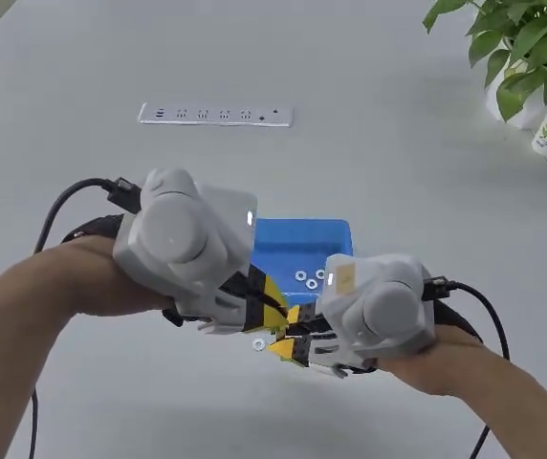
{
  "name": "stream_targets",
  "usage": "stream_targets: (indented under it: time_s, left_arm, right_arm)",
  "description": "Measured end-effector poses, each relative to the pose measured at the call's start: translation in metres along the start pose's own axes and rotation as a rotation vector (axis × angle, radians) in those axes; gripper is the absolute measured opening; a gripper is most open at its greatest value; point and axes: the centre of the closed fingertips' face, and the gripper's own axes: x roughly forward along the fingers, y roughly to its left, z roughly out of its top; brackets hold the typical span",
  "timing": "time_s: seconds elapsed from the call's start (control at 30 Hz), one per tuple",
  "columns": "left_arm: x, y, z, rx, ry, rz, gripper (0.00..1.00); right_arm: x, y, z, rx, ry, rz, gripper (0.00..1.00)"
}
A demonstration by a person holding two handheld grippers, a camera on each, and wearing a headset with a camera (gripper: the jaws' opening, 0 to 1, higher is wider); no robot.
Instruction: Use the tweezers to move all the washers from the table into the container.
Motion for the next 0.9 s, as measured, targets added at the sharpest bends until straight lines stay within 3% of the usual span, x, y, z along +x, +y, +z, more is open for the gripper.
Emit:
stream_targets:
  time_s: [0.33,0.9]
  left_arm:
    - [-0.007,0.01,0.01,0.014,-0.002,0.016,0.06]
    - [-0.014,0.044,0.021,0.043,-0.011,0.036,0.06]
  right_arm:
    - [-0.009,-0.013,0.01,-0.014,0.0,-0.009,0.1]
    - [-0.018,-0.048,0.019,-0.032,-0.007,-0.048,0.1]
